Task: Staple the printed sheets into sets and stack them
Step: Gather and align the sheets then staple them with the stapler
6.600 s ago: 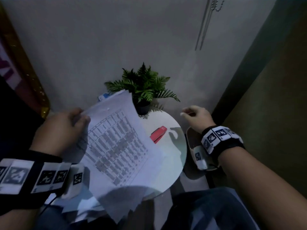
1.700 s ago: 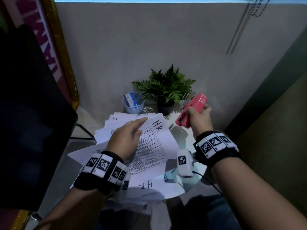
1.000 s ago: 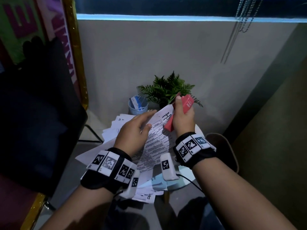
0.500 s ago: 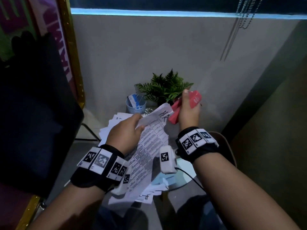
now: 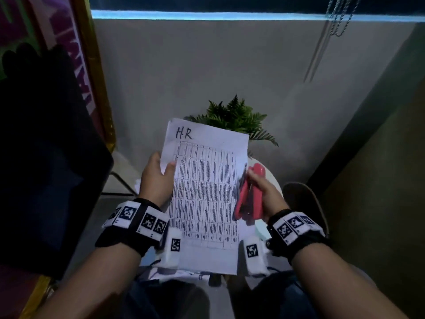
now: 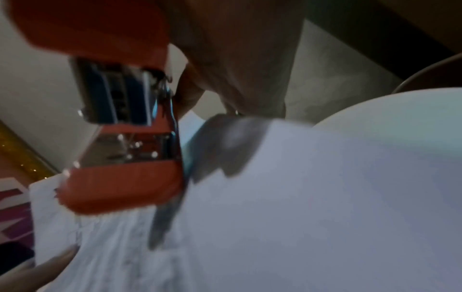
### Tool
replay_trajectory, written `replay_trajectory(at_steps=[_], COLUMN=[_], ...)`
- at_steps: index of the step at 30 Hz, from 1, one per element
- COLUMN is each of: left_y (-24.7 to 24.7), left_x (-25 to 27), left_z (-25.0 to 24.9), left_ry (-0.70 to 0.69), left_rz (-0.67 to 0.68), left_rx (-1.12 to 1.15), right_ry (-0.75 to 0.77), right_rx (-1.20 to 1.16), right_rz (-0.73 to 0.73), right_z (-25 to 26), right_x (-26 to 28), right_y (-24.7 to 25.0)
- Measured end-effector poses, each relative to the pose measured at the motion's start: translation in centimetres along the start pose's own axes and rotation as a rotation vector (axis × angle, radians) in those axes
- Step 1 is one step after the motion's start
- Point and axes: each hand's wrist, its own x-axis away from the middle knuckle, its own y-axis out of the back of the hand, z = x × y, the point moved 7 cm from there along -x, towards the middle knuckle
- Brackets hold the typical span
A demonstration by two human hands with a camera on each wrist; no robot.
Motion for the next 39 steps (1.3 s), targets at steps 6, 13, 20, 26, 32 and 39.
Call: replay_trajectory(at_steps=[6, 13, 20, 26, 32, 39], left_y=[-3.8, -4.6, -4.3, -3.5, -2.0, -1.2], left_x=[-2.3, -3.1, -4.5, -6.4, -7.7, -6.5], left_z=[7.6, 16.7, 19.0, 21.3, 21.1, 16.2], left_ry=[0.177, 0.455, 0.585, 0.655, 0.531, 0.215], left_rz=[0.218, 0.404, 0.289, 0.316, 0.007, -0.051], left_rx=[-0.255, -0.785, -0.918, -0.828, -0.659, -0.565], right_ry=[0.029, -0.088, -0.081, -0.182, -0.152, 0.076], right_rx=[0.346, 0.527, 0.550, 0.644, 1.031, 0.842], right_rz=[-0.331, -0.569, -0.611, -0.583, -0.614, -0.284], right_z=[-0.4, -2.1, -1.6, -3.2, -1.4, -1.8], right_x=[-2.9, -6.6, -9.3, -10.9, -10.4, -9.7], right_y=[4.6, 13.8, 15.6, 15.7, 13.7, 6.8])
